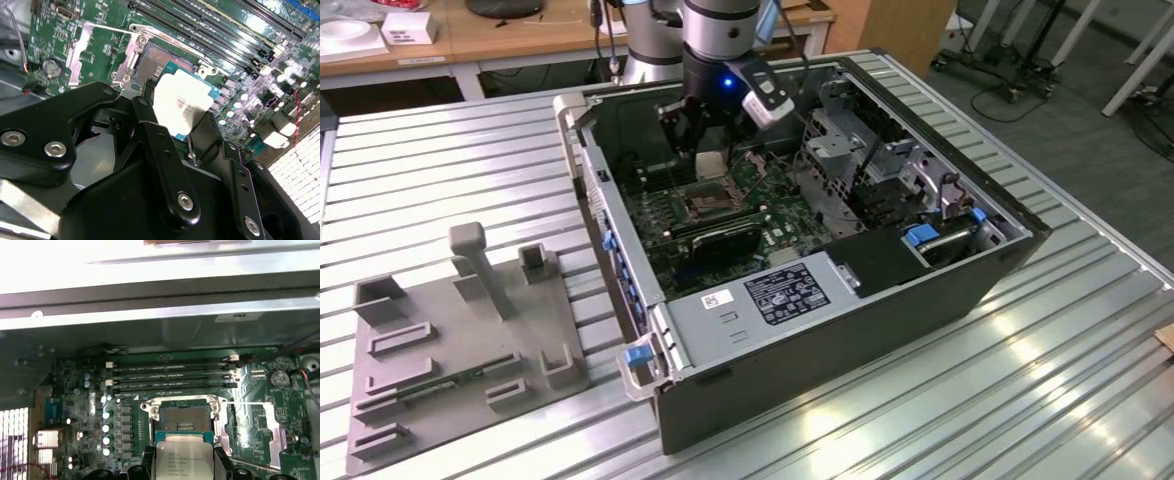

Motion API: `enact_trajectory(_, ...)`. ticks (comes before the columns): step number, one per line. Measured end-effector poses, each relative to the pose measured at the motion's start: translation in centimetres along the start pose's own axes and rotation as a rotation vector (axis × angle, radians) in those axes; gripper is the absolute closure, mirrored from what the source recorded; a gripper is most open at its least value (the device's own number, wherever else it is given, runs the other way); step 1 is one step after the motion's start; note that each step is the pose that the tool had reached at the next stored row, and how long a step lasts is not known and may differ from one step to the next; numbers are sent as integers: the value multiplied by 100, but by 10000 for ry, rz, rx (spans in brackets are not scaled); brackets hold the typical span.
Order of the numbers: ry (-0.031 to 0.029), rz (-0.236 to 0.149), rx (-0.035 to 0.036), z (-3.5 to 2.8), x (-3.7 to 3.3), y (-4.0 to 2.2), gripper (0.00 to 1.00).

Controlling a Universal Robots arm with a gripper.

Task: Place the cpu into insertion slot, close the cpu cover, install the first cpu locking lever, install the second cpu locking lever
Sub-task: 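Place the cpu into insertion slot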

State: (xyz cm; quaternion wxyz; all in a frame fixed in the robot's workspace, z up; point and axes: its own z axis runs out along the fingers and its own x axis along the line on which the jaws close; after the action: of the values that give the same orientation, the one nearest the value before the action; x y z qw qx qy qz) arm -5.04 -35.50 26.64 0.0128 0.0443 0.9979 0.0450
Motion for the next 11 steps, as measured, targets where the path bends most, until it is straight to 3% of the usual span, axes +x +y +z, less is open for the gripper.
enact_trajectory(11,-183,1985,40,14,0,-2,46)
